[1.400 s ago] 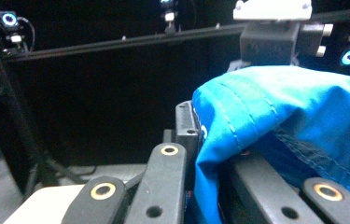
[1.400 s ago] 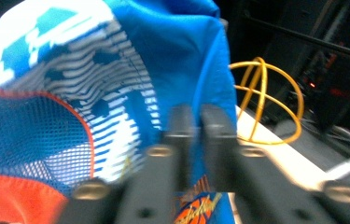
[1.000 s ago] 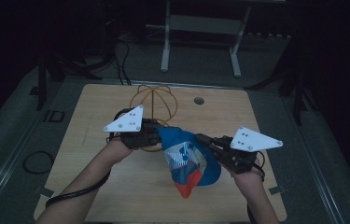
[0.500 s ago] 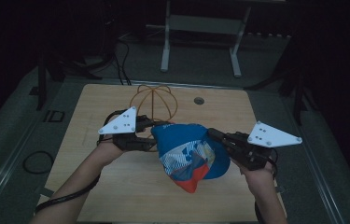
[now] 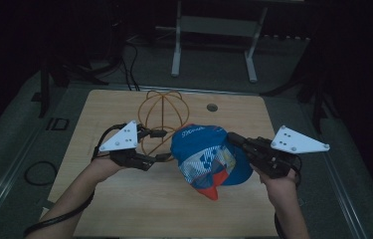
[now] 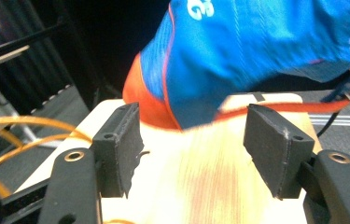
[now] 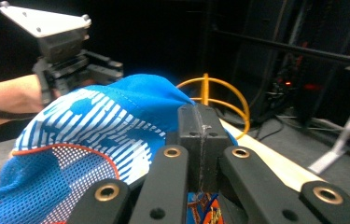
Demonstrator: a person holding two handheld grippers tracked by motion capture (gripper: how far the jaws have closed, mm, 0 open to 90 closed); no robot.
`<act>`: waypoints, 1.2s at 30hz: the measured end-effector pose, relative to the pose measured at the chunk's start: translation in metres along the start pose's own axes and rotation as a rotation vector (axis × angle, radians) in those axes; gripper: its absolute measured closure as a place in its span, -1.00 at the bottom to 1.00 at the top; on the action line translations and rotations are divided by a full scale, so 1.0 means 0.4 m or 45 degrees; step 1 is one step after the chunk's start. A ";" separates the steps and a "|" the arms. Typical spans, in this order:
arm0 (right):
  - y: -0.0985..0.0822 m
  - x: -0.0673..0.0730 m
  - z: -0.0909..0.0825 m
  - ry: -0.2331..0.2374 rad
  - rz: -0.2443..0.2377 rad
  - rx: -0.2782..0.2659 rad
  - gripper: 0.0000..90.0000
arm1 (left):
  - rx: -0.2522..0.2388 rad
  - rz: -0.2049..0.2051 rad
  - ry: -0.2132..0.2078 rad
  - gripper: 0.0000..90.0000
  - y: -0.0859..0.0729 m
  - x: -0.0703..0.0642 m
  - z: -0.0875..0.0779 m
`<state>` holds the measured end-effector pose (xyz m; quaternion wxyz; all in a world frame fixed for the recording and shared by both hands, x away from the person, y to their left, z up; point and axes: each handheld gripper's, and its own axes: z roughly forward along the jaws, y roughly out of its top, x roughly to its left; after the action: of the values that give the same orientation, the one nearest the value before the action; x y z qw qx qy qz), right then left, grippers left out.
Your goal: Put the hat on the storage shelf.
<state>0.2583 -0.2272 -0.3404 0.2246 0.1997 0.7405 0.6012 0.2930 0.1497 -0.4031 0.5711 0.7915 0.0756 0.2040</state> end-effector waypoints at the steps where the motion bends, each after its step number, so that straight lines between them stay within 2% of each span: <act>1: 0.006 -0.006 0.001 -0.006 0.009 -0.005 1.00 | 0.001 -0.015 0.023 -0.24 -0.009 -0.001 -0.007; 5: 0.021 -0.023 0.010 -0.023 0.019 -0.022 1.00 | 0.015 -0.071 0.095 -0.30 -0.047 -0.006 -0.035; 8: 0.036 -0.036 0.027 -0.027 0.034 -0.032 1.00 | 0.026 -0.107 0.133 -0.42 -0.078 -0.017 -0.054; 10: 0.048 -0.042 0.043 -0.042 0.030 -0.031 1.00 | 0.035 -0.155 0.160 -0.57 -0.101 -0.027 -0.064; 11: 0.048 -0.042 0.043 -0.042 0.030 -0.031 1.00 | 0.035 -0.155 0.160 -0.61 -0.101 -0.027 -0.064; 12: 0.054 -0.046 0.052 -0.043 0.033 -0.037 1.00 | 0.044 -0.204 0.181 -0.61 -0.123 -0.034 -0.074; 15: 0.078 -0.060 0.087 -0.057 0.039 -0.044 1.00 | 0.059 -0.250 0.232 -0.69 -0.159 -0.047 -0.088; 17: 0.095 -0.069 0.114 -0.059 0.047 -0.048 1.00 | 0.082 -0.262 0.286 -0.77 -0.184 -0.062 -0.096; 18: 0.102 -0.073 0.127 -0.061 0.051 -0.049 1.00 | 0.091 -0.260 0.296 -0.77 -0.191 -0.068 -0.097; 21: 0.123 -0.079 0.165 -0.070 0.052 -0.041 1.00 | 0.147 -0.238 0.371 -0.82 -0.217 -0.092 -0.095; 23: 0.137 -0.083 0.196 -0.070 0.058 -0.035 1.00 | 0.165 -0.283 0.379 -0.94 -0.235 -0.100 -0.093; 25: 0.147 -0.085 0.220 -0.089 0.058 -0.029 1.00 | 0.158 -0.328 0.394 -0.95 -0.256 -0.105 -0.097; 26: 0.152 -0.087 0.234 -0.077 0.067 -0.028 1.00 | 0.148 -0.348 0.406 -0.95 -0.266 -0.107 -0.101; 28: 0.160 -0.088 0.260 -0.084 0.071 -0.023 1.00 | 0.109 -0.409 0.438 -0.95 -0.289 -0.114 -0.109; 29: 0.164 -0.090 0.277 -0.072 0.083 -0.022 1.00 | 0.103 -0.416 0.450 -0.95 -0.296 -0.117 -0.113; 32: 0.168 -0.092 0.313 -0.062 0.102 -0.014 1.00 | 0.074 -0.405 0.542 -0.95 -0.327 -0.138 -0.126; 34: 0.171 -0.092 0.341 -0.054 0.108 -0.002 1.00 | 0.064 -0.412 0.558 -0.95 -0.342 -0.146 -0.131; 36: 0.173 -0.090 0.371 -0.041 0.116 0.016 1.00 | 0.085 -0.408 0.563 -0.95 -0.354 -0.152 -0.135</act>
<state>0.3747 -0.1152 -0.2953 0.2078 0.2441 0.7306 0.6029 0.2321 0.2231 -0.5355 0.5393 0.7242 0.3292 0.2763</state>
